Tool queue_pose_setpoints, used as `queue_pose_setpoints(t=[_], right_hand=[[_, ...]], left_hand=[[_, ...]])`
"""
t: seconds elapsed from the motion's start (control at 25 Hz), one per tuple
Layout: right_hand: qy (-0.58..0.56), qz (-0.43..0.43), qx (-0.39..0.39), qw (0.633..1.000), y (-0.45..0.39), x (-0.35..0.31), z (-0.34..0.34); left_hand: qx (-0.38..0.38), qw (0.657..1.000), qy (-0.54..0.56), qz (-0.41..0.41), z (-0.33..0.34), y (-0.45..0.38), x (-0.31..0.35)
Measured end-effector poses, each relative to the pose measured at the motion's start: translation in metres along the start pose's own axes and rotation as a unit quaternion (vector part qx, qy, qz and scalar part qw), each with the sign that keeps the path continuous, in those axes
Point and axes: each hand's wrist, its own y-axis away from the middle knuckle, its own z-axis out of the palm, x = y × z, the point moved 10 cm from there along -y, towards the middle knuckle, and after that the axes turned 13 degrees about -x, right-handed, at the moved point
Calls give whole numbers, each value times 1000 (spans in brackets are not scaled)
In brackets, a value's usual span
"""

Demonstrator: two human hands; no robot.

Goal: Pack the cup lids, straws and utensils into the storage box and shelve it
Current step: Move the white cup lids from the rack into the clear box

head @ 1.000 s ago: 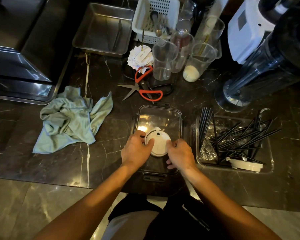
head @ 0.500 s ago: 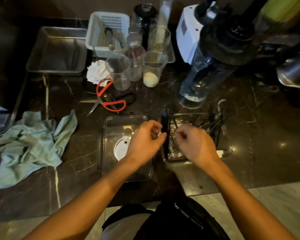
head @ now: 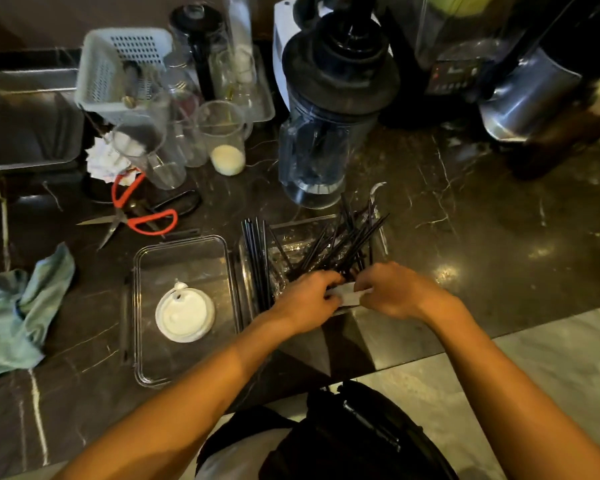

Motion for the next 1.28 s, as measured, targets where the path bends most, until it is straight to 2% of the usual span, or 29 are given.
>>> queue_pose_setpoints(t=[0.16, 0.32, 0.44, 0.6, 0.68, 0.84, 1.04, 1.12, 1.28], right_hand=[[5, -71, -9, 997, -1, -5, -6], [-118, -144, 13, 982, 9, -8, -37], [-247, -168, 21, 954, 16, -17, -55], [-403, -230, 28, 885, 9, -54, -65], [-437, -245, 10, 865, 2, -79, -63], [-461, -254, -20, 850, -14, -137, -49], [-387, -184, 0, 903, -38, -210, -11], [-354, -153, -14, 922, -51, -230, 15], [-280, -104, -14, 954, -67, -237, 52]], left_hand=[[-1, 1000, 20, -3, 2, -1, -3], [92, 986, 141, 18, -28, 18, -10], [172, 948, 267, 23, -56, 48, -22], [231, 882, 411, 12, -74, 91, -54], [255, 868, 426, 27, -83, 112, -69], [322, 829, 458, 18, -99, 156, -106], [407, 800, 438, -48, -105, 213, -170], [428, 792, 427, -80, -97, 228, -195], [431, 808, 381, -130, -79, 232, -223]])
